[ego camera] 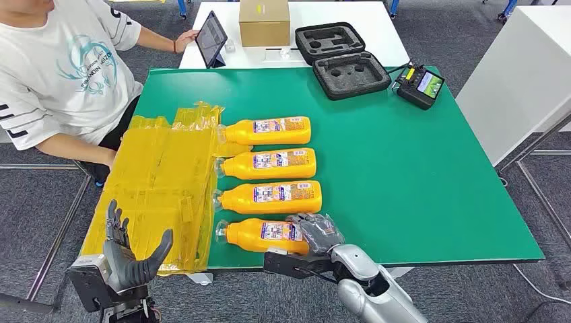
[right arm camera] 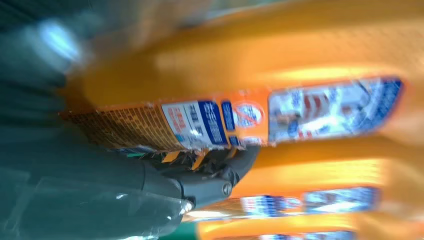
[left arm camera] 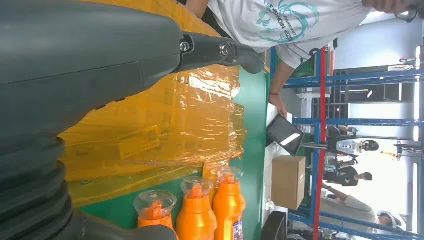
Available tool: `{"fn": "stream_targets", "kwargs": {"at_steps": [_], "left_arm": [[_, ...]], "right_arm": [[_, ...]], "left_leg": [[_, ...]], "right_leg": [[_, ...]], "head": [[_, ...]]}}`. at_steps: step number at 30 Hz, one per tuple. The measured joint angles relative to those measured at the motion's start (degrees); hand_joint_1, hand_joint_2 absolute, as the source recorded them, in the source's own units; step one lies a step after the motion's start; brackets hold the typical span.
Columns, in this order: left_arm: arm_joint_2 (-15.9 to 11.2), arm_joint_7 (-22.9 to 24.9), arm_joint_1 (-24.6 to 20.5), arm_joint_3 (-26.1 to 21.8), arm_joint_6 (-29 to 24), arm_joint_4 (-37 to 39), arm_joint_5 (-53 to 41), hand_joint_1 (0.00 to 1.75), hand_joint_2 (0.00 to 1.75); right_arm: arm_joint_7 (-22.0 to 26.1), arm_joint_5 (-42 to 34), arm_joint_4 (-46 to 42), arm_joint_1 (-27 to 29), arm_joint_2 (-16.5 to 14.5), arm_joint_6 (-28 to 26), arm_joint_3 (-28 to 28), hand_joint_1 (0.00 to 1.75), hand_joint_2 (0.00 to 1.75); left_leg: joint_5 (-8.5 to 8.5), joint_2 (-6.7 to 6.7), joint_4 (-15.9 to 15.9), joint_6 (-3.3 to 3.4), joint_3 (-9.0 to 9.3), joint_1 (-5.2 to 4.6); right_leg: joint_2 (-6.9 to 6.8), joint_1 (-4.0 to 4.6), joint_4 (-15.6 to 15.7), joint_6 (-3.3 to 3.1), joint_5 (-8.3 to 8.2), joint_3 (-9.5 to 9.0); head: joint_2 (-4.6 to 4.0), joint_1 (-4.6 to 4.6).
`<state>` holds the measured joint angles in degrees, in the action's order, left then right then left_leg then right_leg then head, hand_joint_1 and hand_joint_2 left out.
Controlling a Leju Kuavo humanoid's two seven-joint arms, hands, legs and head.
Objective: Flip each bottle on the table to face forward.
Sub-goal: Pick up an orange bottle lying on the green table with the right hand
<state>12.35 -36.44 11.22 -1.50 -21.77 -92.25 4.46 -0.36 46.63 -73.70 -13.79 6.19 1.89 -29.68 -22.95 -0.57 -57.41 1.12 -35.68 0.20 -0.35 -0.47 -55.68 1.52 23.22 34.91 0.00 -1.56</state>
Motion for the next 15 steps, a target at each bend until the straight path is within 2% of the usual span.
{"fn": "stream_targets", "kwargs": {"at_steps": [2, 5, 8, 15], "left_arm": [[0.00, -0.05, -0.26, -0.01, 0.20, 0.17, 0.06, 0.00, 1.75], [0.01, -0.56, -1.04, -0.03, 0.50, 0.77, 0.43, 0.00, 1.75], [0.16, -1.36, -1.41, -0.17, 0.19, 1.16, 1.50, 0.00, 1.75], [0.80, -2.17, -1.43, -0.68, -0.63, 1.15, 4.90, 0.00, 1.75]], "right_arm": [[4.26, -3.90, 0.09, 0.03, -0.02, -0.18, 0.18, 1.75, 1.75], [18.04, -16.18, -0.35, 1.30, -0.96, -1.72, 1.01, 1.75, 1.75], [28.35, -26.80, -2.93, 2.70, -3.66, -6.60, 3.70, 1.75, 1.75], [37.74, -35.82, -8.05, 5.36, -8.53, -16.13, 8.87, 1.75, 1.75]], "left_leg": [[0.00, 0.00, 0.00, 0.00, 0.00, 0.01], [0.03, 0.04, 0.00, -0.01, -0.07, 0.03], [0.05, 0.06, 0.00, -0.02, -0.14, 0.04], [0.02, 0.07, 0.00, 0.00, -0.21, 0.02]], "right_leg": [[0.00, 0.00, 0.00, 0.00, 0.00, 0.00], [-0.02, 0.01, -0.01, 0.00, -0.01, 0.02], [-0.02, 0.03, -0.02, -0.01, -0.01, 0.09], [-0.03, 0.02, -0.02, -0.01, 0.02, 0.13]], "head": [[0.00, 0.01], [0.00, -0.02], [0.00, -0.03], [0.00, -0.01]]}}
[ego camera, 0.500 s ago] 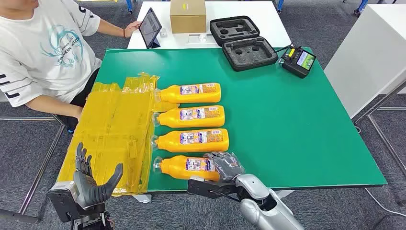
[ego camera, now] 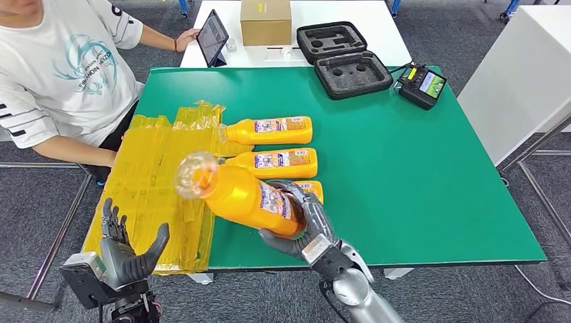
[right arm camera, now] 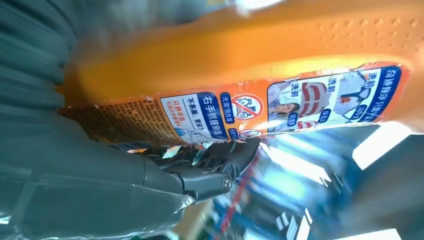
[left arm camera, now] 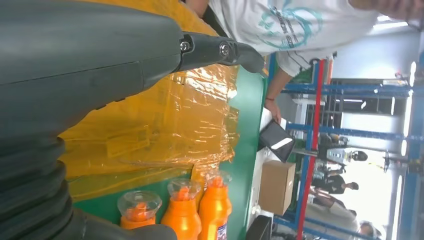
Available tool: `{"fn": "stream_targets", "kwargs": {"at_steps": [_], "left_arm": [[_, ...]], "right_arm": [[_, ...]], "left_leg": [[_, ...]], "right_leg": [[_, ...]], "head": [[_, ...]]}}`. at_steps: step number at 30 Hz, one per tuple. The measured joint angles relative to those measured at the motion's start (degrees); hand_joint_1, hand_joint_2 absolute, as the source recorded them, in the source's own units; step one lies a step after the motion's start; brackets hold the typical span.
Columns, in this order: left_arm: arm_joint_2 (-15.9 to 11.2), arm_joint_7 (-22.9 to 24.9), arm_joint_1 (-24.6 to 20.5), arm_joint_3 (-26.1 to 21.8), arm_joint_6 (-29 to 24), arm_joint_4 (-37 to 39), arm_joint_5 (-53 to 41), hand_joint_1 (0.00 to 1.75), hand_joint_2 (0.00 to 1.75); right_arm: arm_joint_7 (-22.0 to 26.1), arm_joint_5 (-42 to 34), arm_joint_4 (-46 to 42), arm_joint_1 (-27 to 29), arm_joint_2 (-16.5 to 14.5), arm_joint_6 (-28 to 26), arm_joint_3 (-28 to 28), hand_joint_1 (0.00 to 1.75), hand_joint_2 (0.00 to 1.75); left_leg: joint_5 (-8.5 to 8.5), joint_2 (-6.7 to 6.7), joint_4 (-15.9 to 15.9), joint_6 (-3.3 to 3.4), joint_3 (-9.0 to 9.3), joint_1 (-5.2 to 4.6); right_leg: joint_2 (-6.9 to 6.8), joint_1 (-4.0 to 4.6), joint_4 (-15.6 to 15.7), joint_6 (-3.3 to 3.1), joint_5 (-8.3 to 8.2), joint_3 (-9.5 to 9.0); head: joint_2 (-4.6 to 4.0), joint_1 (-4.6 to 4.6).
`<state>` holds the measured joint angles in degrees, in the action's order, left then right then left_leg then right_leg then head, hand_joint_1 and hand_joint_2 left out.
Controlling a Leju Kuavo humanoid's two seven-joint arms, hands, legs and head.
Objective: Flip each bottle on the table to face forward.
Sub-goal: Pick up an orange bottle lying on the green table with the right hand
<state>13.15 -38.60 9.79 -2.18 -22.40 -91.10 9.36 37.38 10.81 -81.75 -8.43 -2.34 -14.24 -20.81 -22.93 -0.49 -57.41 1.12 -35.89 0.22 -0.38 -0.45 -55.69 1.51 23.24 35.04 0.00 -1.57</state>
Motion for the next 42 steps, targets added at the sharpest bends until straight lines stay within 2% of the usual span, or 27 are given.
{"fn": "stream_targets", "kwargs": {"at_steps": [3, 6, 9, 15, 30, 32, 36, 42], "left_arm": [[0.45, -0.71, 0.27, -0.94, -0.50, -0.46, 1.80, 0.00, 1.75], [0.95, -1.15, 0.89, -1.73, -0.64, -1.19, 2.60, 0.00, 1.75], [1.62, -1.27, 1.94, -2.50, 0.41, -2.55, 2.90, 0.00, 1.75], [1.51, 0.94, 2.87, -0.18, 8.18, -2.95, 2.88, 0.00, 1.75], [1.03, 1.54, 2.89, 1.80, 9.46, -2.63, 3.29, 0.00, 1.75], [0.80, 2.70, 2.89, 2.30, 12.77, -2.59, 4.77, 0.00, 1.75], [-0.06, 5.79, 2.42, 5.21, 22.78, -2.10, 7.89, 0.00, 1.75], [-2.08, 11.83, -2.54, 13.09, 37.71, 4.59, 12.99, 0.00, 1.75]], "right_arm": [[2.15, -2.38, -1.79, 2.08, -1.48, -4.53, 1.25, 1.75, 1.75], [2.45, -3.11, -3.01, 3.88, -2.31, -6.24, 2.00, 1.75, 1.75], [2.55, -3.36, -3.41, 5.34, -2.85, -6.74, 2.46, 1.75, 1.75], [2.55, -4.97, -1.12, 5.66, -3.68, -6.83, 4.37, 1.75, 1.75], [2.48, -5.13, 1.89, 5.37, -4.19, -6.64, 5.85, 1.75, 1.75], [2.08, -5.89, 2.51, 5.13, -4.26, -5.88, 5.96, 1.75, 1.75], [1.51, -7.71, 6.66, 3.35, -5.02, -3.24, 6.27, 1.75, 1.75], [2.12, -5.73, 20.81, -3.24, -9.28, 0.34, 4.94, 1.75, 1.75]], "left_leg": [[-0.03, 0.00, 0.00, 0.04, -0.01, -0.01], [-0.06, 0.01, 0.00, 0.06, -0.02, -0.04], [-0.08, 0.00, 0.00, 0.07, -0.01, -0.04], [-0.07, 0.03, 0.00, 0.07, -0.03, -0.06], [-0.09, 0.03, 0.00, 0.08, -0.04, -0.06], [-0.09, 0.02, 0.00, 0.09, -0.04, -0.06], [-0.08, 0.02, 0.00, 0.09, -0.04, -0.06], [0.02, 0.01, 0.00, 0.09, -0.03, -0.06]], "right_leg": [[0.00, -0.01, 0.01, 0.04, 0.03, 0.01], [0.00, -0.03, 0.01, 0.09, 0.06, 0.01], [0.00, -0.03, 0.01, 0.11, 0.07, 0.02], [-0.01, -0.03, 0.01, 0.14, 0.09, 0.01], [-0.01, -0.03, 0.01, 0.15, 0.10, 0.02], [-0.01, -0.03, 0.01, 0.15, 0.10, 0.02], [-0.01, -0.03, 0.01, 0.15, 0.09, 0.02], [-0.02, -0.02, -0.01, 0.13, 0.04, 0.00]], "head": [[0.00, 0.00], [0.00, 0.00], [0.00, -0.01], [0.00, 0.01], [0.00, -0.01], [0.00, -0.01], [0.00, -0.01], [0.00, 0.00]]}}
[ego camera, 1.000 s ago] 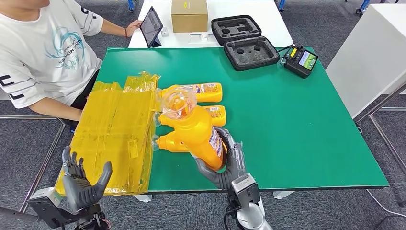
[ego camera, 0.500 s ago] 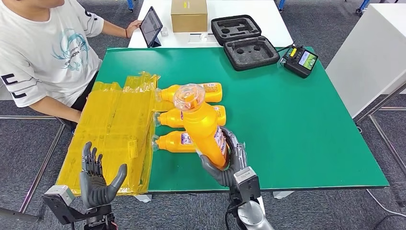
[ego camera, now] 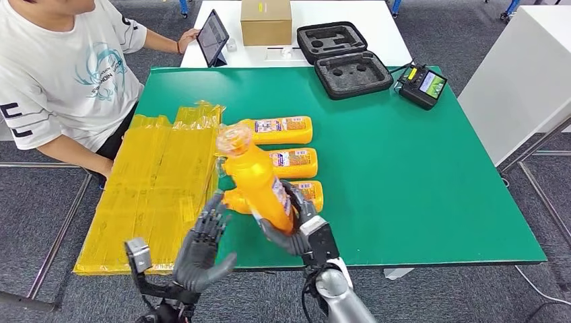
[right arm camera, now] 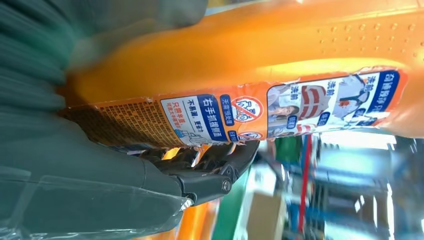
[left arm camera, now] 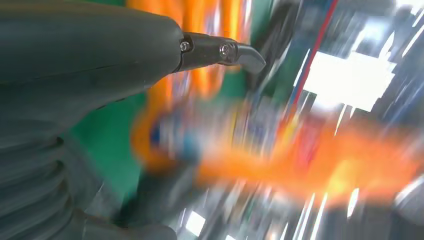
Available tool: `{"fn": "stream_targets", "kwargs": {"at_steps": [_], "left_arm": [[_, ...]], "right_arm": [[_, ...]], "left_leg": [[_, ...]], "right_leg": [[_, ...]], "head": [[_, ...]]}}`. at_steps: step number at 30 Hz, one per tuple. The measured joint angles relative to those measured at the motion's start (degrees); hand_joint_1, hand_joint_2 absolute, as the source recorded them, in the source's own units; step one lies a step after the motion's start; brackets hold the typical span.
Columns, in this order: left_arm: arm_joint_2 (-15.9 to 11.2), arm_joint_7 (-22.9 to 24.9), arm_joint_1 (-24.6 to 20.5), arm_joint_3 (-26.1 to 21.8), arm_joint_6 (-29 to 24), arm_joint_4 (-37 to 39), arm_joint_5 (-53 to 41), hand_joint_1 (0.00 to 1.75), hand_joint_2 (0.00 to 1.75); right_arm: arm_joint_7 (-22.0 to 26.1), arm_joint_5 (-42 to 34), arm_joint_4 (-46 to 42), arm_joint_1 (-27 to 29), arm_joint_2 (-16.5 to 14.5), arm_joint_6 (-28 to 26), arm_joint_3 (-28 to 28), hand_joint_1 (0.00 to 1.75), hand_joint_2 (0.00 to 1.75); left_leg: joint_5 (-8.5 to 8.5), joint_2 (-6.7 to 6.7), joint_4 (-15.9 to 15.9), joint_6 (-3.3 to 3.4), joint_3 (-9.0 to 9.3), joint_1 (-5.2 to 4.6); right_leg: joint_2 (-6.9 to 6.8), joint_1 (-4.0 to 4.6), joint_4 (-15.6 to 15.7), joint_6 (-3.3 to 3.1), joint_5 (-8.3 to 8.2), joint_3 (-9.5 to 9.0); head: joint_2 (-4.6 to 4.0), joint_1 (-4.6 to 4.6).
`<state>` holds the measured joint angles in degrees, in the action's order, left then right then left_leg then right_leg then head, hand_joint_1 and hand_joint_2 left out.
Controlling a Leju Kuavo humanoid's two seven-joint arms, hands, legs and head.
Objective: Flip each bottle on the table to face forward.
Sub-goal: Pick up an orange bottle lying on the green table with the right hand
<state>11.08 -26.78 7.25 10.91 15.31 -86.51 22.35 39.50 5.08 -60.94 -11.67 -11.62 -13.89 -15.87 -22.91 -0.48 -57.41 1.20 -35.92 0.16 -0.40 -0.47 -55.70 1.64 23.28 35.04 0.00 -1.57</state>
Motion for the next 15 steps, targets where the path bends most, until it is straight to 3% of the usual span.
{"fn": "stream_targets", "kwargs": {"at_steps": [6, 15], "left_arm": [[-1.11, 2.12, -3.02, 1.89, 3.79, 6.74, 6.46, 0.00, 1.75], [-2.10, 2.51, -3.68, 1.17, 1.57, 10.03, 6.15, 0.00, 1.75]], "right_arm": [[-0.91, 5.60, 9.78, -5.04, -3.45, -1.47, -3.76, 1.75, 1.75], [-0.91, 7.54, 20.10, -9.56, -5.05, -3.92, -7.10, 1.75, 1.75]], "left_leg": [[0.02, -0.04, 0.00, -0.03, 0.00, 0.03], [0.00, -0.03, -0.01, -0.02, -0.02, 0.01]], "right_leg": [[0.02, 0.04, -0.01, -0.03, 0.00, 0.06], [0.02, -0.02, 0.00, -0.02, 0.01, 0.07]], "head": [[0.00, -0.02], [0.00, 0.01]]}}
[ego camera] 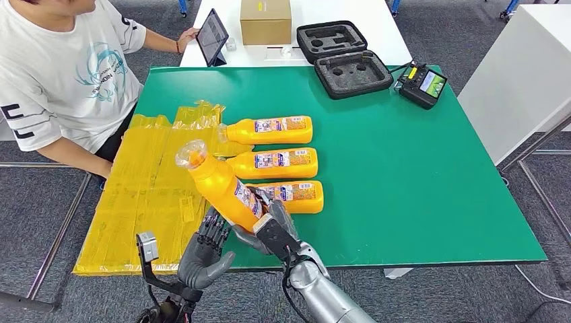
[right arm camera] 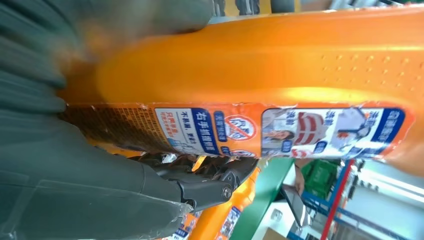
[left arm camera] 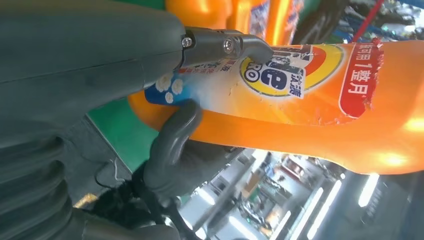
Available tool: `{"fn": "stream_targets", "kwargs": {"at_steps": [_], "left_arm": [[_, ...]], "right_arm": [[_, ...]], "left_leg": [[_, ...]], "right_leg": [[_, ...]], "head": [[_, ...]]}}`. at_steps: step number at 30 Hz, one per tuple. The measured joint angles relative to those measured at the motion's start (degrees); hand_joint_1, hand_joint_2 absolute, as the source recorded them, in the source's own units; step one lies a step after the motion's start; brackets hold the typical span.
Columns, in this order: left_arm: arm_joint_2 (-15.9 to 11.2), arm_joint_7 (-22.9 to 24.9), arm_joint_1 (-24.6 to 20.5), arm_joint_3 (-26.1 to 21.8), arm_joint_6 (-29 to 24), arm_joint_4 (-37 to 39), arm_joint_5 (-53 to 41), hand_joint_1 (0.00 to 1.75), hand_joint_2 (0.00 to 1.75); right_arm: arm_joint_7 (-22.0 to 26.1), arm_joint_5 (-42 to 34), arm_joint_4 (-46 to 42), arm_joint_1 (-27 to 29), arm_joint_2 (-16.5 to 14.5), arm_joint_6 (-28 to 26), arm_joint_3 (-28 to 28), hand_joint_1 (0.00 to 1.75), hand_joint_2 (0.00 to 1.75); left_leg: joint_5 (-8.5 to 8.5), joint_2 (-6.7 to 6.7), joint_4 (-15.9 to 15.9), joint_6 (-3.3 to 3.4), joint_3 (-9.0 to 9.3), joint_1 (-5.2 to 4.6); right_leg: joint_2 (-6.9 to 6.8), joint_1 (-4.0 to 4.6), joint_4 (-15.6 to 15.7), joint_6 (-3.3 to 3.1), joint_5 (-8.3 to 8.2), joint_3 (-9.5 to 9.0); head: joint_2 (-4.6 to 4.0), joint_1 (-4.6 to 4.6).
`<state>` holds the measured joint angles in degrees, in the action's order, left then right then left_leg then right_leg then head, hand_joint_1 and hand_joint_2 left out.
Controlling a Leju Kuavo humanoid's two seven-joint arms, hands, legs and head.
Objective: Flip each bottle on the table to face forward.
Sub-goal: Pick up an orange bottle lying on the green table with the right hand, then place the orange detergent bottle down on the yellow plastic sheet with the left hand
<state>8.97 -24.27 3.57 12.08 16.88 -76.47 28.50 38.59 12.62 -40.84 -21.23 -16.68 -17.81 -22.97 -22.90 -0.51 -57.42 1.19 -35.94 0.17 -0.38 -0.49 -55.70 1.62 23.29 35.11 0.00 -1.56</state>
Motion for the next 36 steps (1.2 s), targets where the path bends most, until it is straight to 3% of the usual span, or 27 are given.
{"fn": "stream_targets", "kwargs": {"at_steps": [4, 14, 24, 36], "left_arm": [[-0.02, -0.34, -1.12, -0.32, -4.17, 1.44, -1.67, 0.00, 1.75], [-0.02, -0.44, -3.19, -1.24, -5.71, 3.90, -1.30, 0.00, 1.75], [1.25, -7.26, -3.48, -2.62, -20.15, -0.42, -4.73, 0.00, 1.75], [1.45, -12.01, -3.22, -3.21, -21.91, -6.26, -4.66, 0.00, 1.75]], "right_arm": [[-0.56, 1.89, 2.16, -0.54, -0.87, -0.90, -2.34, 1.75, 1.75], [-0.38, 2.80, 3.88, -0.13, -2.21, -1.23, -6.38, 1.75, 1.75], [-0.78, 2.74, 4.44, 0.31, -2.67, -2.66, -7.67, 1.75, 1.75], [-2.08, 3.56, 4.43, 0.96, -2.49, -2.05, -8.08, 1.75, 1.75]], "left_leg": [[0.00, 0.01, 0.00, 0.00, 0.00, 0.00], [0.00, -0.01, 0.00, -0.02, -0.01, 0.01], [0.00, 0.01, 0.00, -0.01, -0.03, 0.00], [0.00, 0.01, 0.00, -0.01, -0.03, 0.00]], "right_leg": [[0.01, 0.01, 0.00, 0.00, 0.00, 0.01], [0.01, 0.04, -0.01, 0.00, 0.00, 0.04], [0.01, 0.02, -0.01, 0.00, -0.01, 0.03], [0.01, 0.03, -0.01, 0.00, 0.00, 0.04]], "head": [[0.00, -0.01], [0.00, -0.10], [0.00, -0.10], [0.00, -0.10]]}}
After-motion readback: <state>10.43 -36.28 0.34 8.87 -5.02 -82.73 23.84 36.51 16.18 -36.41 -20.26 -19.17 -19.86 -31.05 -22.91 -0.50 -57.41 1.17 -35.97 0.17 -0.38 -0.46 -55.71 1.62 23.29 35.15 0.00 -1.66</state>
